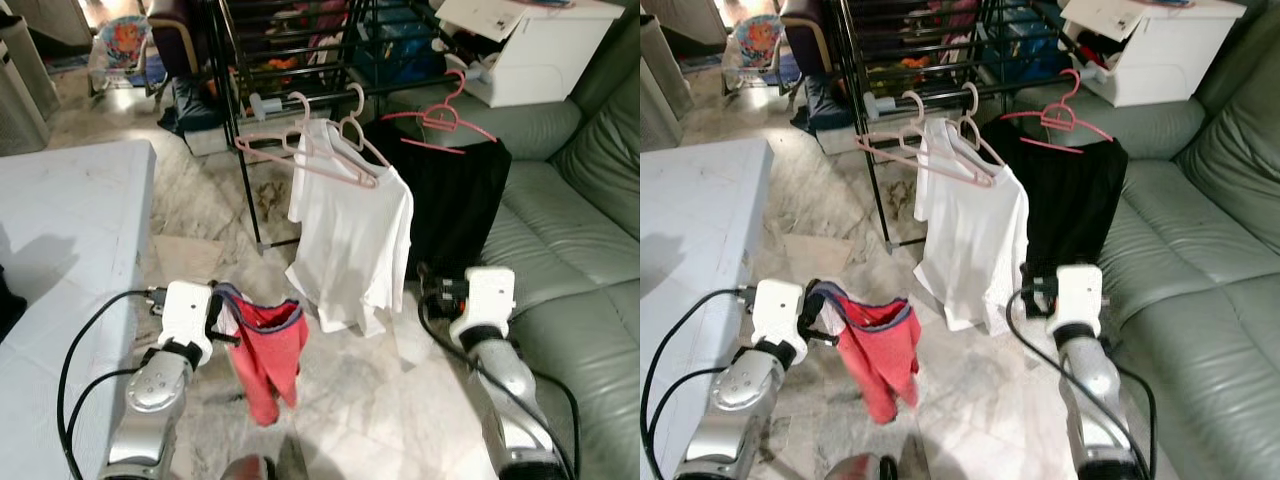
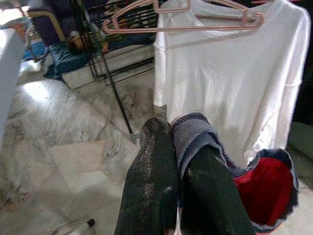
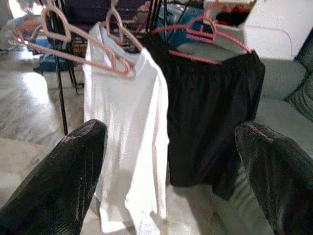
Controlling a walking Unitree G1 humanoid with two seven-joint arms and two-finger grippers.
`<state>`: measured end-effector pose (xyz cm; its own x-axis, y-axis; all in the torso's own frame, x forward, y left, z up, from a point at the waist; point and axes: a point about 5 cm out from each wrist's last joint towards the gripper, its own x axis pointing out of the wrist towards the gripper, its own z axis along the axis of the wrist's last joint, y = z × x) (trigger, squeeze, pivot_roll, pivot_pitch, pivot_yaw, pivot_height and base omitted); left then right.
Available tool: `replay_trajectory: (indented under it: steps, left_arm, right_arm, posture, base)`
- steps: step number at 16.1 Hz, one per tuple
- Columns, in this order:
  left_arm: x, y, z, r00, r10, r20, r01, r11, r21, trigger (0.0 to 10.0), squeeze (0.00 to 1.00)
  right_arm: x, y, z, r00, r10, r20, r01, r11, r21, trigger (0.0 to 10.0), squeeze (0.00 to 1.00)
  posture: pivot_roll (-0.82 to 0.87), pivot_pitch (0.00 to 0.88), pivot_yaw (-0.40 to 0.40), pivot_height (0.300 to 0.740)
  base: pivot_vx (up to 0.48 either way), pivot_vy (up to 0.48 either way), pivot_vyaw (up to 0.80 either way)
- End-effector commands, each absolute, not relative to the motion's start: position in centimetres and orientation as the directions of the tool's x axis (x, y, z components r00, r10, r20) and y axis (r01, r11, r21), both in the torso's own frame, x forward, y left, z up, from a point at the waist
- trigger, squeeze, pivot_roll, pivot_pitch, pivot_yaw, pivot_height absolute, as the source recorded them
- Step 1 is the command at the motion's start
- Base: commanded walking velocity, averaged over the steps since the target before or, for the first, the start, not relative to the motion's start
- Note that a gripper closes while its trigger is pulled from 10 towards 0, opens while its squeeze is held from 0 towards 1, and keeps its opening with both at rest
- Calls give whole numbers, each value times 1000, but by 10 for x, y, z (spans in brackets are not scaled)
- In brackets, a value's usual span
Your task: Hang hanger
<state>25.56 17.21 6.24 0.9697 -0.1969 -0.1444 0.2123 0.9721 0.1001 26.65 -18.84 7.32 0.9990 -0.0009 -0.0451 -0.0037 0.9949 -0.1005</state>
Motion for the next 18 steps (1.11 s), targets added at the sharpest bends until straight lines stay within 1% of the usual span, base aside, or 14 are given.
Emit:
replay_trajectory:
  steps: [1, 3, 4, 5, 6, 7, 8, 9, 14, 16, 18]
  left_arm:
    - [262, 169, 75, 972, -218, -89, 227, 968, 110, 10000, 0]
    - [272, 165, 83, 974, -220, -61, 225, 969, 100, 10000, 0]
    - [279, 163, 89, 975, -218, -41, 221, 971, 97, 10000, 0]
    - [280, 163, 90, 975, -218, -37, 221, 971, 96, 10000, 0]
    - [281, 162, 91, 975, -220, -31, 222, 971, 92, 10000, 0]
    - [281, 162, 92, 976, -217, -30, 219, 972, 85, 10000, 0]
    - [281, 161, 91, 975, -218, -30, 220, 972, 82, 10000, 0]
    - [281, 160, 91, 975, -219, -31, 221, 972, 82, 10000, 0]
    - [284, 158, 91, 975, -220, -33, 222, 973, 63, 10000, 0]
    - [284, 159, 90, 976, -215, -43, 217, 974, 64, 10000, 0]
    - [284, 159, 86, 978, -197, -71, 202, 977, 61, 10000, 0]
  right_arm:
    - [268, -182, 81, 1000, 31, -3, -31, 992, -122, 10000, 1000]
    - [272, -178, 88, 998, 55, 19, -52, 990, -133, 10000, 1000]
    - [278, -177, 95, 995, 89, 41, -81, 983, -164, 10000, 1000]
    - [279, -177, 96, 994, 95, 44, -87, 982, -167, 10000, 1000]
    - [282, -176, 100, 992, 113, 53, -101, 978, -182, 10000, 659]
    - [286, -176, 103, 990, 126, 60, -112, 974, -196, 10000, 369]
    - [289, -176, 105, 990, 128, 65, -113, 973, -200, 10000, 106]
    - [289, -176, 106, 989, 130, 67, -114, 973, -202, 10000, 0]
    - [293, -176, 110, 985, 153, 78, -131, 962, -242, 10000, 0]
    - [294, -178, 110, 985, 157, 76, -133, 958, -253, 10000, 0]
    - [296, -180, 112, 985, 156, 75, -132, 957, -259, 10000, 0]
  posture:
    - [-3, 0, 31, 740]
    - [-21, 0, 29, 740]
    - [-24, 0, 23, 740]
    - [-23, 0, 21, 740]
    - [-23, 0, 19, 740]
    - [-23, 0, 16, 740]
    - [-22, 0, 15, 740]
    - [-22, 0, 14, 740]
    - [-28, 0, 14, 740]
    - [-28, 0, 13, 740]
    - [-27, 0, 12, 740]
  base:
    - [281, 0, 794]
    - [347, 0, 794]
    - [446, 0, 0]
    - [446, 0, 0]
    - [461, 0, 0]
    - [461, 0, 0]
    - [461, 0, 0]
    - [461, 0, 0]
    - [447, 0, 0]
    - [399, 266, 0]
    - [0, 441, 0]
